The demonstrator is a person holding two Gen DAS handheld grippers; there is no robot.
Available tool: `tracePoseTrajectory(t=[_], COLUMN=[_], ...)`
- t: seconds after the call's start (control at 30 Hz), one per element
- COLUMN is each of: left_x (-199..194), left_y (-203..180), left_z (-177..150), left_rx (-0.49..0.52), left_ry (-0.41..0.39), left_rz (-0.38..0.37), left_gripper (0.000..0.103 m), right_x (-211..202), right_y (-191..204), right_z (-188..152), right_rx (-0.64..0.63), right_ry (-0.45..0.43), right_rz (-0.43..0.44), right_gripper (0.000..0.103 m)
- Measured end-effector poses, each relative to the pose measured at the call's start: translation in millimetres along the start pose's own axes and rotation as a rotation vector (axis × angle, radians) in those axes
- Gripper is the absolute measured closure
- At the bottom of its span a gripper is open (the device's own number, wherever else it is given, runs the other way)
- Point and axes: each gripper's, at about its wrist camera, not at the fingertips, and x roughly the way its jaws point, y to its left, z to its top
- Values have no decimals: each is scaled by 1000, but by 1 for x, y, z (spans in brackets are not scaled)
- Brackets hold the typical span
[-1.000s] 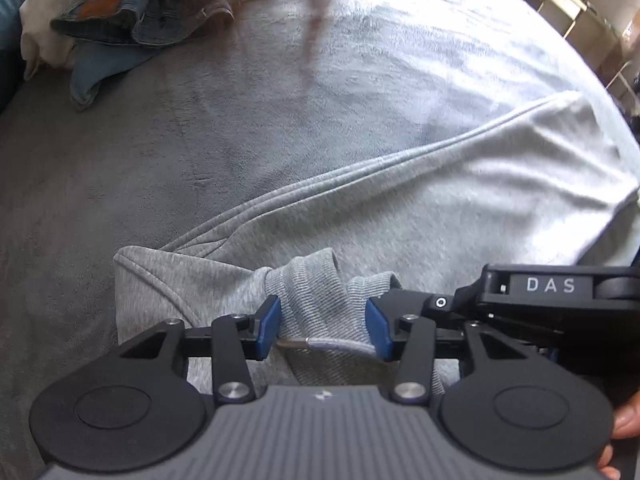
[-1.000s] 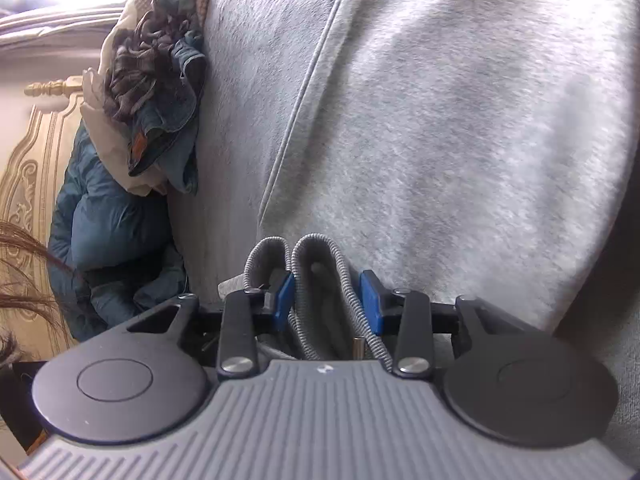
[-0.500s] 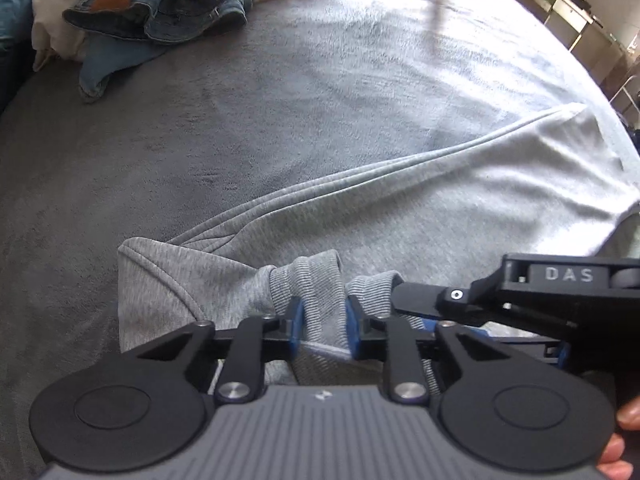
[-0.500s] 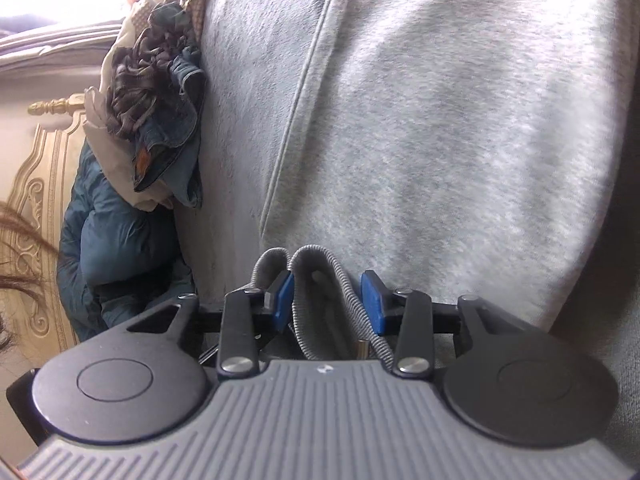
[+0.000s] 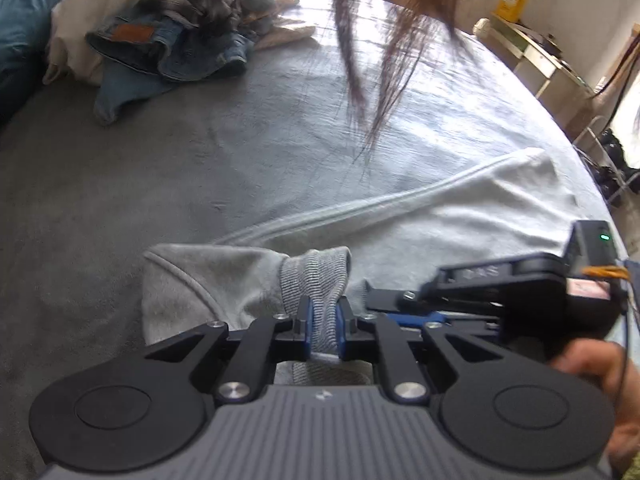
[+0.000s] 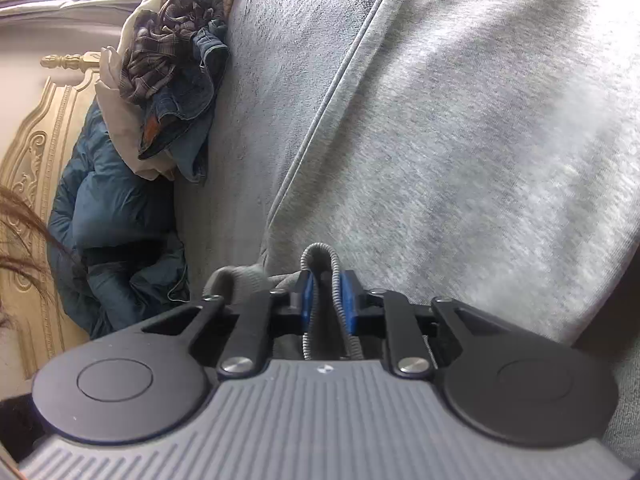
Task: Fold clothes
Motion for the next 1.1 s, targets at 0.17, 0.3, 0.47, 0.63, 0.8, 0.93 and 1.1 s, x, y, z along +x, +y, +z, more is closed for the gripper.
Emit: tracePoseTrajectory(t=[0.17, 0.3, 0.47, 0.63, 0.8, 0.93, 1.1], left_x=[28, 39, 36, 37, 35, 38, 39], left_y=[-10, -11, -13, -10, -5, 0, -1], left_z=[-6, -4, -7, -12, -17, -18, -27], left_rx=[-37, -93, -115, -136, -175, -222, -249], left_ry=[39, 48, 49, 49, 44, 41, 38], left_rz=[2, -9, -38, -66, -93, -126, -173], left_gripper=[92, 91, 90, 90, 86, 76, 61], right_x=[1, -2, -7, -9, -5, -1, -1], right_y=[-6, -15, -27, -34, -38, -40, -44], right_z=[-2, -4, -6, -7, -6, -4, -4], right_rx=[32, 76, 152, 221, 278, 326, 385], right_ry=[-7, -18, -12, 25, 53, 74, 85], right_rz=[24, 27, 49, 74, 110, 137, 206], right_gripper=[90, 90, 87, 68, 61, 61, 43])
